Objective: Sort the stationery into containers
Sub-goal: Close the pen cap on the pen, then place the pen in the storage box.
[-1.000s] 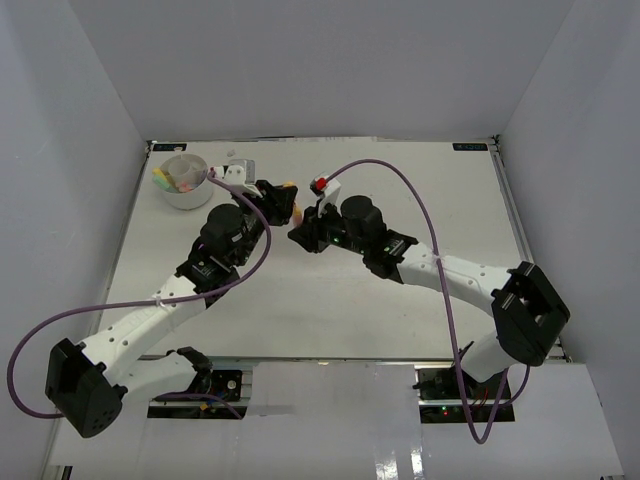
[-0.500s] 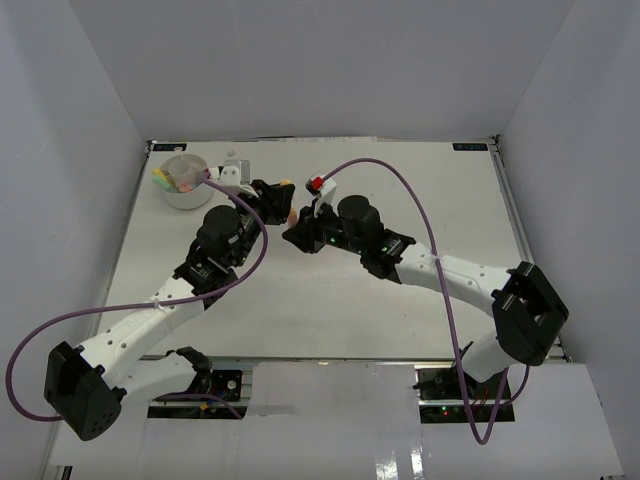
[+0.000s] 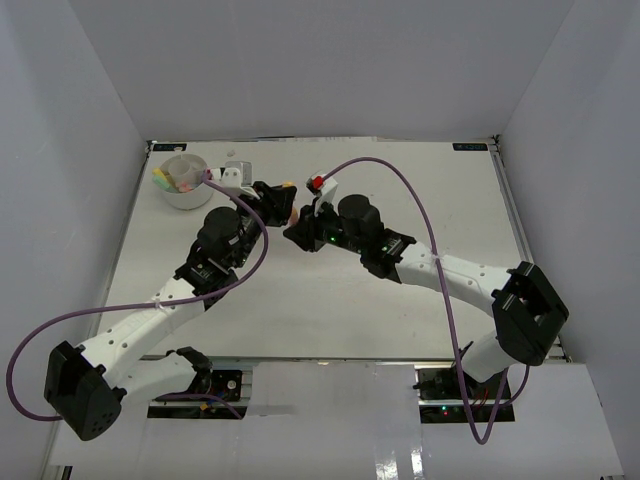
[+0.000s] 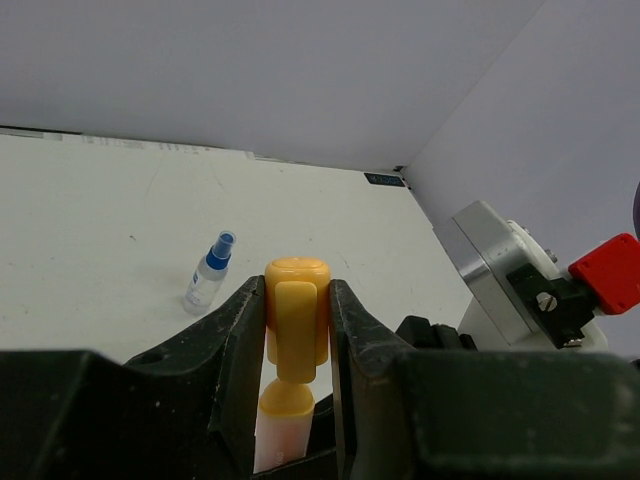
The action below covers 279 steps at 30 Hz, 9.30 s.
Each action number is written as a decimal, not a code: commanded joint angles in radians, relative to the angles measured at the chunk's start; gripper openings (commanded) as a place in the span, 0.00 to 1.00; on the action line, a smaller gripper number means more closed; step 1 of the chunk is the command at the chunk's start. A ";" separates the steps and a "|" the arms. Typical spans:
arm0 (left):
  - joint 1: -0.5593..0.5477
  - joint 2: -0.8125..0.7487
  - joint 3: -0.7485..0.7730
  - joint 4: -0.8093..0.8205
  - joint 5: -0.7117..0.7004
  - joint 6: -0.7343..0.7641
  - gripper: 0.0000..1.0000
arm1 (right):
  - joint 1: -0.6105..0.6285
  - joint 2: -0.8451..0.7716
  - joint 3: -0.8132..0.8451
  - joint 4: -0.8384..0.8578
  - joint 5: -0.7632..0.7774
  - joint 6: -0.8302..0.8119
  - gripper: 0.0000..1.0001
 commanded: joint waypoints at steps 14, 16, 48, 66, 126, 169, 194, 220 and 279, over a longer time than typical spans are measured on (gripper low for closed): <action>0.003 -0.008 -0.022 0.035 0.055 0.013 0.12 | 0.007 -0.056 0.062 0.056 0.053 -0.035 0.08; 0.005 -0.009 -0.027 0.042 0.061 0.013 0.13 | 0.007 -0.059 0.065 0.056 0.059 -0.038 0.08; 0.003 -0.009 -0.070 0.096 0.147 -0.002 0.34 | -0.022 -0.154 0.056 0.151 0.059 -0.085 0.08; 0.005 0.005 -0.062 0.081 0.207 -0.036 0.49 | -0.039 -0.182 0.003 0.241 0.078 -0.128 0.08; 0.322 0.169 0.350 0.021 1.345 0.053 0.89 | -0.276 -0.225 -0.064 0.092 -0.743 -0.196 0.08; 0.143 0.201 0.257 0.081 1.208 0.056 0.16 | -0.276 -0.229 -0.076 0.267 -0.801 -0.052 0.08; 0.100 0.193 0.073 0.032 1.245 0.031 0.03 | -0.319 -0.223 0.077 0.310 -0.786 -0.030 0.08; 0.060 0.302 0.108 -0.145 1.303 0.067 0.00 | -0.358 -0.191 0.234 0.341 -0.838 -0.036 0.08; 0.390 0.077 0.096 -0.139 0.271 0.231 0.00 | -0.395 -0.379 -0.378 0.003 -0.473 -0.260 0.90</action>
